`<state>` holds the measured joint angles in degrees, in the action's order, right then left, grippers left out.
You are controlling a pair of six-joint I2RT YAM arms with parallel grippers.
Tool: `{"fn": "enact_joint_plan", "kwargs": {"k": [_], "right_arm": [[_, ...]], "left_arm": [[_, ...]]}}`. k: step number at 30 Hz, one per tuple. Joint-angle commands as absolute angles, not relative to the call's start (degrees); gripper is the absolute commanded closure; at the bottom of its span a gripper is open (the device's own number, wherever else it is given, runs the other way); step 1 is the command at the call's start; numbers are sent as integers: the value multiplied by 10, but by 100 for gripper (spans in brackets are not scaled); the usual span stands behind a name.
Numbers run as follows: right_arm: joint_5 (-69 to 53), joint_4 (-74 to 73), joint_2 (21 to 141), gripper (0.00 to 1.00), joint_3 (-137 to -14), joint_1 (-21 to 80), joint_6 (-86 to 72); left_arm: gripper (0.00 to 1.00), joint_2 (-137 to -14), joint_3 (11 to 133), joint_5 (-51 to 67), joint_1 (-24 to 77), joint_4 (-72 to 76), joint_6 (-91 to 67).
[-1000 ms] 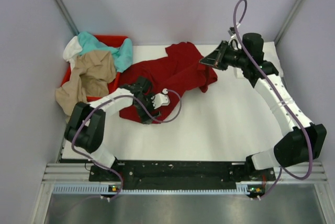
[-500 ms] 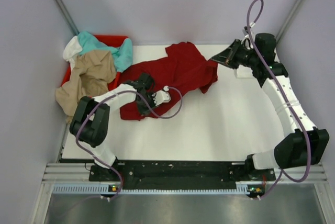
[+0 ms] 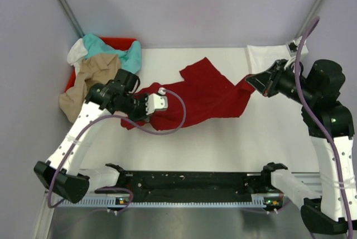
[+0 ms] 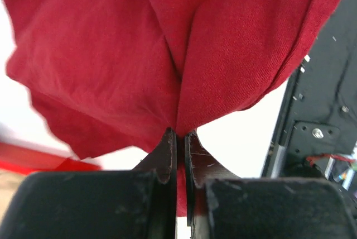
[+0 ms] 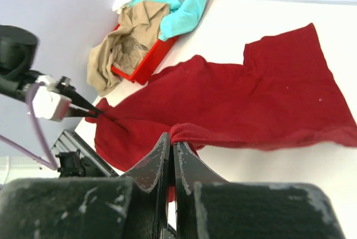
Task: Fold and stack the t-shirts
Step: Flatten out the tshirt
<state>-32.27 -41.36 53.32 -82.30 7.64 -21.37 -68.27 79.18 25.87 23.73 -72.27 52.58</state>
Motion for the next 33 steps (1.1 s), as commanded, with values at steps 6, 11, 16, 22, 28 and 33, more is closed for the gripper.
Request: {"fn": "enact_joint_plan", "kwargs": {"k": [6, 11, 16, 22, 28, 33], "right_arm": [[-330, -404, 705, 100, -804, 74, -151], [-336, -381, 837, 100, -831, 74, -149], [-328, -372, 878, 100, -829, 74, -149], [-316, -367, 872, 100, -801, 74, -142], [-315, -359, 859, 100, -785, 74, -142], [-310, -358, 848, 100, -779, 73, -138]], "left_arm": [[91, -1028, 919, 281, 131, -752, 605], [58, -1352, 1356, 173, 72, -735, 333], [32, -1289, 1277, 170, 74, -603, 297], [36, -1093, 988, 224, 100, -461, 430], [38, -1156, 991, 129, 132, -549, 474], [35, -1215, 1043, 145, 130, -620, 514]]}}
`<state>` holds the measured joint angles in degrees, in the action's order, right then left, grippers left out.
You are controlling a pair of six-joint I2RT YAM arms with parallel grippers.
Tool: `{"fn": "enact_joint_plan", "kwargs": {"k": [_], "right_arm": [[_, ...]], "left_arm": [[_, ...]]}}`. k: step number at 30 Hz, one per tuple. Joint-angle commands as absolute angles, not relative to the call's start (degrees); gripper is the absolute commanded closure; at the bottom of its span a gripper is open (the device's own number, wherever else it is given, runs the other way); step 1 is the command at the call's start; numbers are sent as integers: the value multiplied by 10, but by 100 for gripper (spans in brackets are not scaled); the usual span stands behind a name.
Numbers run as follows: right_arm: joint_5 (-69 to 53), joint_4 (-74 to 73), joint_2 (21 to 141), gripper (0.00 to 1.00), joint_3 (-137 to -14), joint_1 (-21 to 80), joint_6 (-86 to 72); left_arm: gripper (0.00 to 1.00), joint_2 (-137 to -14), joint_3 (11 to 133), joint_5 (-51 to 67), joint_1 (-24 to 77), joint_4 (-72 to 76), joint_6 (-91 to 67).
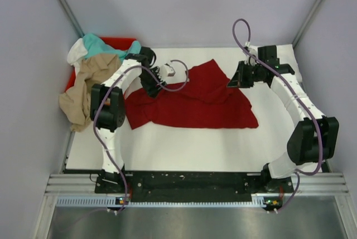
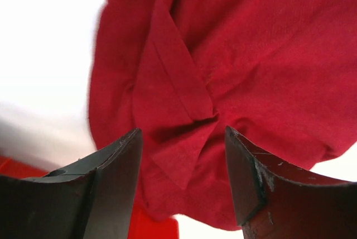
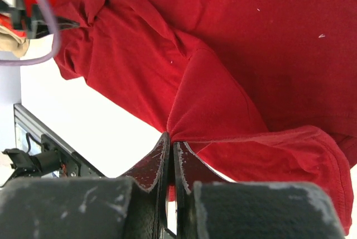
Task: Fold and stack the t-shirts
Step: Flatten out the tshirt
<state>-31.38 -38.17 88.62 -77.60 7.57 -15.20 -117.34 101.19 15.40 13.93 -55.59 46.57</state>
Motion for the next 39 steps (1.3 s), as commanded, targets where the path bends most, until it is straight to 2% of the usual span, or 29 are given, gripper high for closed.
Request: {"fn": "enact_joint_plan", "kwargs": {"k": [1, 6, 10, 11, 13, 16, 19, 21, 28, 32, 39], "right_arm": [[-310, -358, 847, 100, -776, 74, -136], [-308, -358, 847, 100, -768, 74, -136], [-304, -358, 846, 100, -765, 74, -135], [-303, -358, 844, 100, -764, 73, -134], [-303, -358, 842, 100, -762, 74, -132], [-301, -358, 836, 100, -762, 73, -130], [-296, -359, 829, 100, -762, 74, -128], [-289, -359, 823, 100, -761, 73, -127], [-280, -359, 779, 100, -767, 34, -170], [-277, -363, 709, 100, -783, -24, -200], [-238, -392, 571, 100, -830, -31, -201]], "left_arm": [[34, -1220, 1046, 154, 131, -626, 525], [35, -1220, 1024, 186, 131, -642, 601], [41, -1232, 1027, 187, 131, -673, 628], [44, -1235, 1028, 182, 131, -677, 628], [60, -1237, 1027, 168, 130, -678, 624], [77, -1235, 1028, 149, 130, -687, 619], [84, -1221, 1023, 129, 128, -684, 613], [100, -1207, 1011, 97, 128, -654, 599], [100, -1144, 1012, 15, 121, -593, 499], [100, -1035, 1020, -14, 110, -592, 451], [100, -802, 994, -46, 104, -579, 427]]}}
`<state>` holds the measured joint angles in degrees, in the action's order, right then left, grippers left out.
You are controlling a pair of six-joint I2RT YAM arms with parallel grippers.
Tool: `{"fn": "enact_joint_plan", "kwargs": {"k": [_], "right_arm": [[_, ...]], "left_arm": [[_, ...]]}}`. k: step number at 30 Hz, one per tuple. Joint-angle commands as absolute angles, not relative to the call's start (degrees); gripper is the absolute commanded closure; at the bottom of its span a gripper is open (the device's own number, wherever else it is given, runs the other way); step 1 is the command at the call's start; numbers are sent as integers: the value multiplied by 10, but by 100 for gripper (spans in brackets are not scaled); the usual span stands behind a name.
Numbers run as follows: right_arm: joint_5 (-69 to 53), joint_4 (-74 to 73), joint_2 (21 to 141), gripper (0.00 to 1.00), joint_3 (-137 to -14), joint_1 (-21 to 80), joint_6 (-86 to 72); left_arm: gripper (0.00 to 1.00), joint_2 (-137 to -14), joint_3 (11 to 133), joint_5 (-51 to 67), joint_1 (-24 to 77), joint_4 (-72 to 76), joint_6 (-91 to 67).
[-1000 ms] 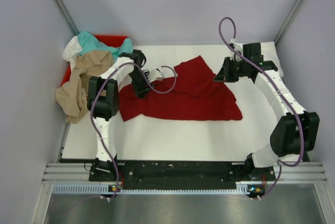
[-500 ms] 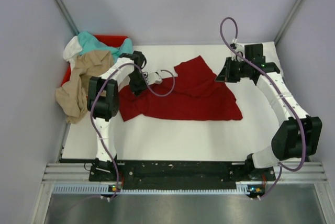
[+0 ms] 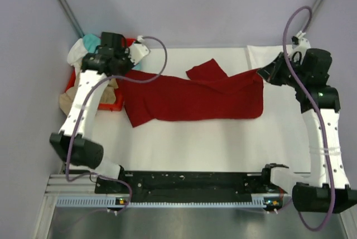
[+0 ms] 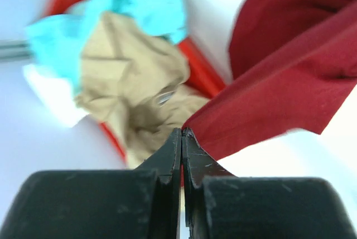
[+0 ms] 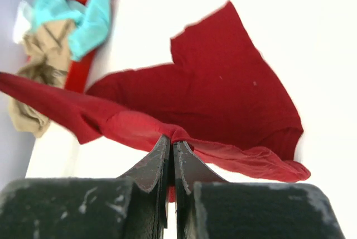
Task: Fold and stack the t-shirts
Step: Flatten out the tshirt
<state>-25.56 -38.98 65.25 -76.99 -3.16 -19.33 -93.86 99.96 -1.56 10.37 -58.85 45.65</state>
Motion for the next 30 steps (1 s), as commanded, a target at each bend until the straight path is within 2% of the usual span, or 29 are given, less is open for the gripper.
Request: {"fn": "enact_joint_plan", "kwargs": {"k": [1, 4, 8, 16, 24, 30], "right_arm": [[-237, -397, 554, 100, -841, -31, -202], [-239, -415, 509, 100, -886, -31, -200], [-242, -439, 449, 100, -950, -31, -195], [-237, -458, 404, 100, -1086, -31, -197], [-207, -447, 467, 100, -1127, -31, -181], [-210, -352, 586, 100, -1057, -31, -188]], "left_arm": [[100, -769, 994, -50, 104, -580, 428], [100, -688, 1005, -75, 104, -605, 425], [100, -652, 1086, -124, 104, -697, 401], [100, -657, 1302, -174, 104, -804, 399], [100, -712, 1324, -171, 105, -770, 421], [100, -796, 1249, -104, 105, -659, 453]]}}
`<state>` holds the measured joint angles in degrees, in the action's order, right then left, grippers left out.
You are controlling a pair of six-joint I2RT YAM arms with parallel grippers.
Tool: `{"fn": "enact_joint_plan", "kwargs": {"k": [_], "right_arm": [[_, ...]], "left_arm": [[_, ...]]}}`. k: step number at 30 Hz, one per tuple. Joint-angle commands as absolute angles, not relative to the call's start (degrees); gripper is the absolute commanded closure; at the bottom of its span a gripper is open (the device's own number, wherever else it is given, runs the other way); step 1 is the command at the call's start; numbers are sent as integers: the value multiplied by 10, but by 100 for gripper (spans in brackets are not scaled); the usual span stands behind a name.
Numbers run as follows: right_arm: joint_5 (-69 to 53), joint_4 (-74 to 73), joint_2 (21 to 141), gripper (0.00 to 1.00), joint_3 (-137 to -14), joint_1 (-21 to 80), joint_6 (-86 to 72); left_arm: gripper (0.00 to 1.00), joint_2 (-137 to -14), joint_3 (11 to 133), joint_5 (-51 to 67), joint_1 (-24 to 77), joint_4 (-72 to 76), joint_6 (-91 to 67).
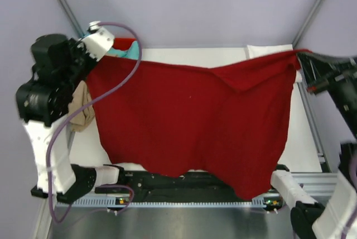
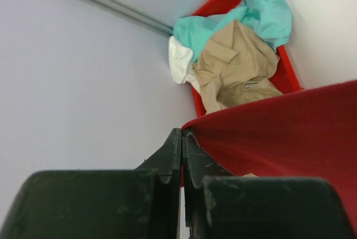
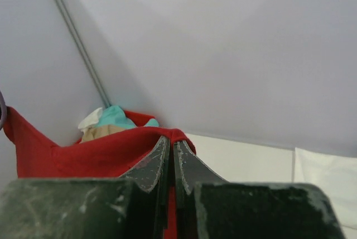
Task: Fold and stack the t-shirts
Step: Flatten out the tshirt
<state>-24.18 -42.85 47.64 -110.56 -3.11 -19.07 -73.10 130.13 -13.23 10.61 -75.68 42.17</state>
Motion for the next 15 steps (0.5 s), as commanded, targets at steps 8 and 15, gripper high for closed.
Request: {"fn": "enact_joint_plan", "kwargs": {"k": [8, 15], "right_arm": [[-192, -300, 868, 100, -1098, -31, -171], [-243, -298, 1013, 100, -1039, -33, -183]], "left_arm": [[100, -982, 1189, -128, 105, -461, 468], [100, -1096, 1120, -84, 110, -399, 465]]}}
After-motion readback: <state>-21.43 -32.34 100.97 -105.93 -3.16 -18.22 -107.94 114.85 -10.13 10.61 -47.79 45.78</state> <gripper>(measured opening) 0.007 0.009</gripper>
